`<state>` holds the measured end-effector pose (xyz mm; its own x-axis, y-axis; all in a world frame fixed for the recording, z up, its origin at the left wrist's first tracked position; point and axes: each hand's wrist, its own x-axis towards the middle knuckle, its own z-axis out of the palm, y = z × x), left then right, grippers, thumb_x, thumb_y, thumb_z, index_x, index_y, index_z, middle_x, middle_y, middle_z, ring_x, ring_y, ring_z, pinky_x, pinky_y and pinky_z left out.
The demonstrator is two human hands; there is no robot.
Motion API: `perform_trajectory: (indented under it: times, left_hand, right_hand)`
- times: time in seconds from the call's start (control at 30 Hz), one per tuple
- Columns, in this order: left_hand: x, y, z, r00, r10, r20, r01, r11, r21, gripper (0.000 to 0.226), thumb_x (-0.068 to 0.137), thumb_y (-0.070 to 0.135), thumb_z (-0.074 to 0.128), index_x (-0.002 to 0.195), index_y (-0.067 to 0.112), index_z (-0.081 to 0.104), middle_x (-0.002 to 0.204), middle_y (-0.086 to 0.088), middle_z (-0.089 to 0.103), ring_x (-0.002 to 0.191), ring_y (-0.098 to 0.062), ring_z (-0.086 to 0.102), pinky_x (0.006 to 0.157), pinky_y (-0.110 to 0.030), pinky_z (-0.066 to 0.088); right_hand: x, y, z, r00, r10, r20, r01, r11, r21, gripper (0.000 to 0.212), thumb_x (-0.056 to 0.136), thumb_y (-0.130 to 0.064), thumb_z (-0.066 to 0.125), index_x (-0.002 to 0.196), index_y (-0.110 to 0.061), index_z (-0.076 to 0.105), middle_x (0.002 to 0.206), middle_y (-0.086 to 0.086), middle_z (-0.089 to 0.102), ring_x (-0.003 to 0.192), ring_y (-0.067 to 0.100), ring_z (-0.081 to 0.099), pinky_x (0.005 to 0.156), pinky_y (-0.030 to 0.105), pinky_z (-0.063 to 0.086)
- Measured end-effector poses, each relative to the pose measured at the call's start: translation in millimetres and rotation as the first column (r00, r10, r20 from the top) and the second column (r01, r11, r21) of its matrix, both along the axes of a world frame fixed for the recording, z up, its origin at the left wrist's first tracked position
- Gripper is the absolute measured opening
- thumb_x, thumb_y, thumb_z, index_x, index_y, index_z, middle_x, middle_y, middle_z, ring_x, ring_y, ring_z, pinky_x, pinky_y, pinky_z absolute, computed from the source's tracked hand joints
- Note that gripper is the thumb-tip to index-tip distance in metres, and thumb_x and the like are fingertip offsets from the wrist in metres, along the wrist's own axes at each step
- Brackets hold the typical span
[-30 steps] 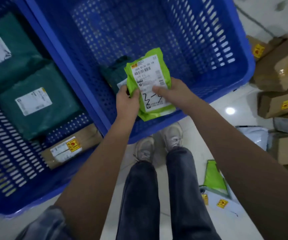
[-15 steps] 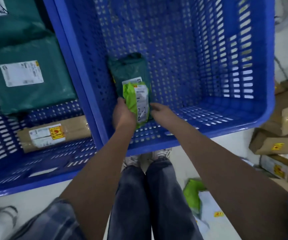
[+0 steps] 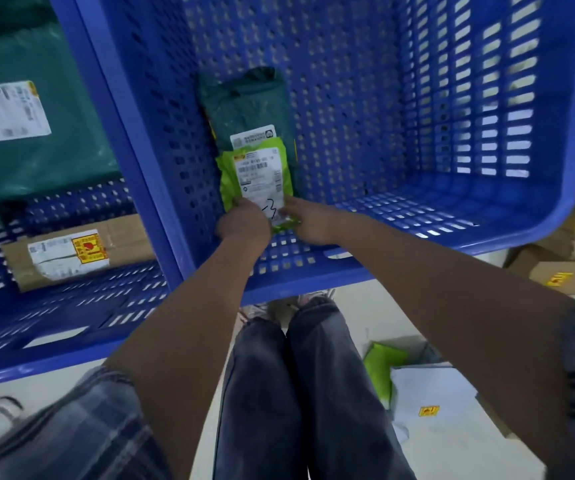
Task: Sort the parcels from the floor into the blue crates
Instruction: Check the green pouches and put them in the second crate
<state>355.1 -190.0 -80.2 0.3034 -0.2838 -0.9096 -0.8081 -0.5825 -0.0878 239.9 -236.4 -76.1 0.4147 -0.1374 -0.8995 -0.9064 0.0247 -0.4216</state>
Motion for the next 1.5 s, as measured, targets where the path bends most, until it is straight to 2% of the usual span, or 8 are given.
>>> perform_trajectory:
  times: [0.23, 0.43, 0.67, 0.87, 0.93, 1.03, 1.27, 1.5]
  left_hand:
    - [11.7, -21.0, 25.6, 0.965, 0.249, -0.088, -0.248, 0.969, 0.023, 0.030, 0.093, 0.023, 0.040, 0.108, 0.003, 0.057, 0.115, -0.020, 0.060, 0.098, -0.035, 0.061, 0.089, -0.043, 0.051]
    - [-1.5, -23.2, 67.5, 0.863, 0.354, -0.362, -0.473, 0.817, -0.330, 0.026, 0.099, 0.021, 0.036, 0.101, 0.005, 0.056, 0.091, -0.014, 0.064, 0.074, -0.028, 0.061, 0.076, -0.044, 0.054]
    - [-78.5, -14.4, 114.8, 0.819, 0.031, -0.573, -0.399, 0.749, -0.528, 0.019, 0.097, 0.016, 0.040, 0.089, 0.013, 0.056, 0.071, 0.002, 0.057, 0.064, -0.017, 0.053, 0.068, -0.038, 0.046]
    - [-165.2, 26.7, 123.3, 0.631, -0.639, -0.439, 0.079, 0.617, -0.783, 0.037, 0.089, 0.036, 0.036, 0.088, 0.008, 0.060, 0.077, -0.010, 0.066, 0.071, -0.032, 0.061, 0.062, -0.040, 0.047]
    - [-185.7, 50.9, 111.0, 0.449, -0.784, -0.428, 0.339, 0.593, -0.730, 0.027, 0.094, 0.029, 0.041, 0.093, 0.009, 0.059, 0.087, -0.007, 0.066, 0.079, -0.028, 0.060, 0.067, -0.035, 0.044]
    - [-194.5, 93.0, 74.2, 0.429, -0.814, -0.393, 0.614, 0.581, -0.534, 0.025, 0.098, 0.025, 0.038, 0.096, 0.007, 0.055, 0.096, -0.010, 0.065, 0.084, -0.027, 0.058, 0.071, -0.034, 0.044]
    - [-177.9, 205.9, 16.6, 0.526, -0.760, -0.383, 0.813, 0.581, -0.036, 0.030, 0.098, 0.023, 0.036, 0.110, 0.002, 0.053, 0.115, -0.015, 0.060, 0.103, -0.028, 0.058, 0.077, -0.029, 0.041]
    - [-221.5, 231.8, 8.6, 0.562, -0.743, -0.364, 0.794, 0.608, -0.015, 0.018, 0.096, 0.022, 0.040, 0.091, 0.007, 0.049, 0.100, -0.014, 0.058, 0.087, -0.022, 0.052, 0.072, -0.028, 0.038]
  right_hand:
    - [-13.3, -14.6, 12.0, 0.931, -0.362, 0.033, 0.364, 0.928, -0.075, 0.038, 0.096, -0.008, 0.039, 0.131, -0.007, 0.053, 0.127, 0.018, 0.059, 0.105, 0.027, 0.059, 0.093, 0.038, 0.047]
    - [-78.2, -27.9, 73.8, 0.418, -0.808, 0.416, 0.906, 0.340, -0.252, 0.031, 0.090, 0.007, 0.034, 0.082, -0.014, 0.055, 0.068, -0.002, 0.057, 0.054, -0.003, 0.055, 0.058, 0.016, 0.045]
    - [-166.2, 43.0, 137.0, -0.042, -0.821, 0.569, 0.871, -0.309, -0.382, 0.026, 0.086, 0.003, 0.037, 0.072, -0.009, 0.055, 0.063, 0.002, 0.054, 0.053, 0.005, 0.049, 0.052, 0.018, 0.042]
    - [-202.0, 173.7, 98.6, -0.317, -0.948, 0.003, 0.901, -0.302, -0.311, 0.030, 0.093, -0.002, 0.038, 0.069, -0.013, 0.053, 0.061, 0.008, 0.055, 0.037, 0.005, 0.050, 0.041, 0.017, 0.038]
    - [-203.3, 230.4, 79.6, -0.303, -0.920, -0.250, 0.937, -0.240, -0.252, 0.027, 0.094, -0.005, 0.040, 0.071, -0.012, 0.051, 0.062, 0.008, 0.054, 0.041, 0.012, 0.051, 0.041, 0.016, 0.038]
    - [-199.8, 306.5, 59.4, -0.278, -0.832, -0.481, 0.959, -0.211, -0.189, 0.024, 0.093, -0.007, 0.044, 0.070, -0.013, 0.046, 0.062, 0.008, 0.052, 0.034, 0.008, 0.052, 0.043, 0.015, 0.038]
    - [-206.3, 389.2, 40.7, -0.620, -0.682, -0.387, 0.779, -0.594, -0.201, 0.019, 0.093, -0.003, 0.041, 0.075, -0.007, 0.047, 0.068, 0.009, 0.047, 0.059, 0.017, 0.047, 0.053, 0.025, 0.045]
    - [-252.5, 409.2, 21.5, -0.830, -0.446, -0.333, 0.517, -0.840, -0.162, 0.017, 0.090, -0.002, 0.043, 0.076, -0.012, 0.047, 0.080, 0.007, 0.044, 0.080, 0.022, 0.050, 0.064, 0.036, 0.052]
